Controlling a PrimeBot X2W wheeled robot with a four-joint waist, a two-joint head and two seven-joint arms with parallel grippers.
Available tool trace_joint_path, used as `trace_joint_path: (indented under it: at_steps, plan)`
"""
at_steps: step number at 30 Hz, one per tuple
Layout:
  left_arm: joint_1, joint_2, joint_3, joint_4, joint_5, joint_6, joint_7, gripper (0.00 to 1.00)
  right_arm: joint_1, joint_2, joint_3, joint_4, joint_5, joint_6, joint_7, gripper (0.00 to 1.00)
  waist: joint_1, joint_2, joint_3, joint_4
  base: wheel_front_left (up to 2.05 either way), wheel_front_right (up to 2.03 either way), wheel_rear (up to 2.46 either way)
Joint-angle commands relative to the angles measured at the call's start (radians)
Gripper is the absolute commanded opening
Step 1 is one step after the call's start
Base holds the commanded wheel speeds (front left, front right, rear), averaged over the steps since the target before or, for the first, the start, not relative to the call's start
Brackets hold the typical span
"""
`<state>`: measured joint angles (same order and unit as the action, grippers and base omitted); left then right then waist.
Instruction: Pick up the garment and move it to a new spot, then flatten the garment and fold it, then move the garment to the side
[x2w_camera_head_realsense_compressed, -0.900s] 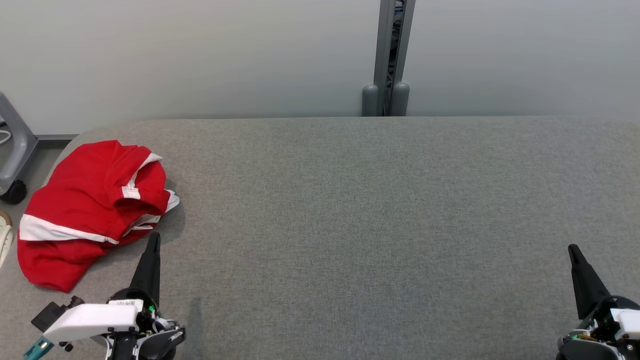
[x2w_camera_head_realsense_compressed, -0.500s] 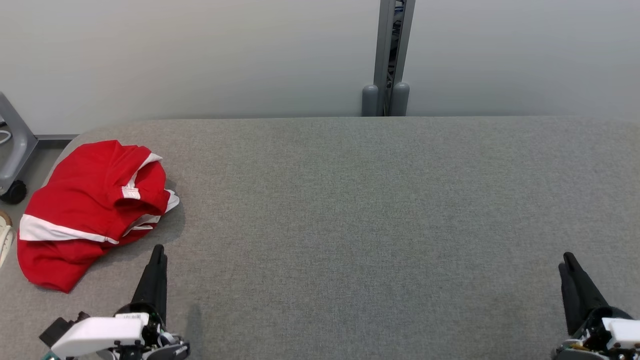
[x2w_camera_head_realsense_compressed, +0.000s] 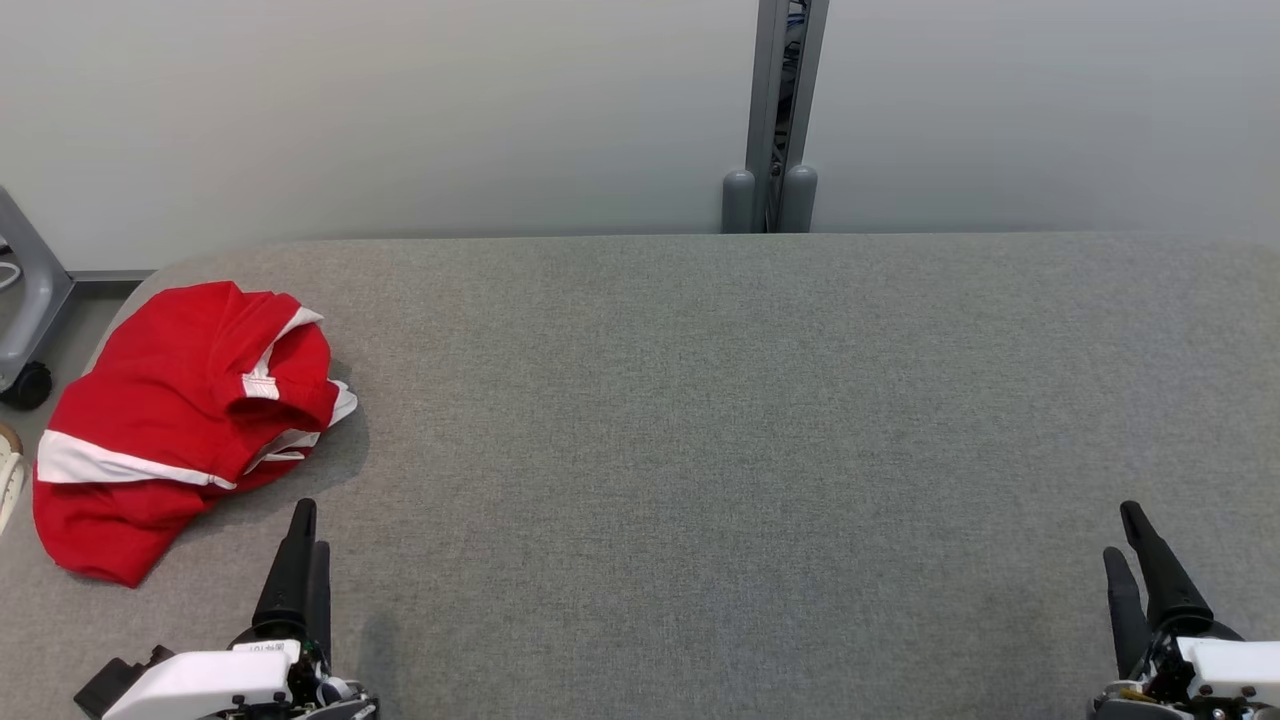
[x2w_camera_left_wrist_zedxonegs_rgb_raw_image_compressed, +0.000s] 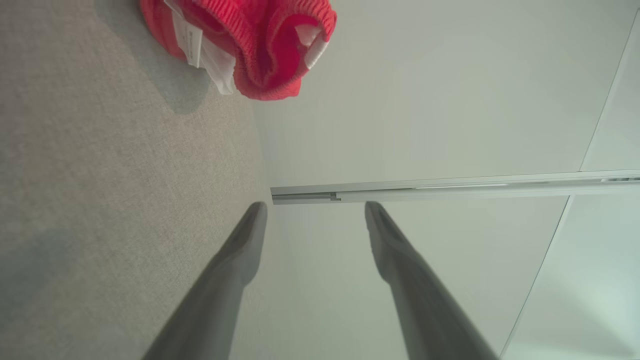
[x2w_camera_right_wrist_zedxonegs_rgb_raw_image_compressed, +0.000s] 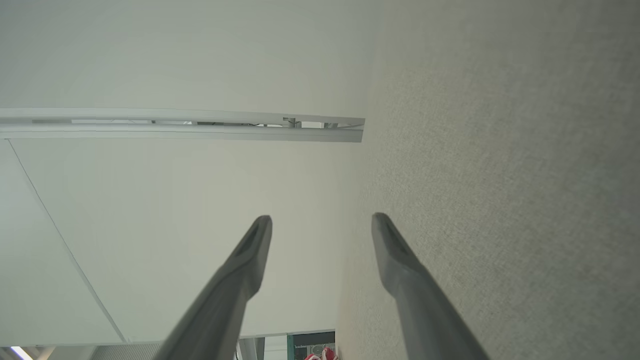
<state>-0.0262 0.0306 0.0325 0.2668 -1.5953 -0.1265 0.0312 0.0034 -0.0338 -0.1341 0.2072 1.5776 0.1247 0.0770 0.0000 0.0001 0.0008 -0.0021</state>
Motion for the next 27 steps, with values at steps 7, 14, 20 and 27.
trace_joint_path:
  at_steps: [7,14,20,27]
  plan:
    - [-0.042,0.010,0.021,-0.033,0.049,-0.003,-0.033,1.00,-0.054,-0.013,0.001,-0.010,-0.121,0.003,-0.042,1.00,0.0000,-0.0001,-0.001,-0.001,0.00,0.00,0.00]
    - [-0.058,0.012,0.053,-0.053,0.116,-0.004,-0.060,1.00,-0.081,-0.011,-0.014,-0.059,-0.305,0.003,-0.073,1.00,0.0000,-0.0001,-0.001,-0.001,0.00,0.00,0.00]
    - [-0.076,0.013,0.104,-0.099,0.206,-0.004,-0.085,1.00,-0.101,-0.012,-0.003,-0.124,-0.459,0.004,-0.102,1.00,0.0000,-0.0001,-0.001,-0.001,0.00,0.00,0.00]
    - [-0.093,0.014,0.148,-0.156,0.324,-0.004,-0.108,1.00,-0.120,-0.013,0.022,-0.175,-0.645,0.004,-0.128,1.00,0.0000,-0.0001,0.000,-0.002,0.00,0.00,0.00]
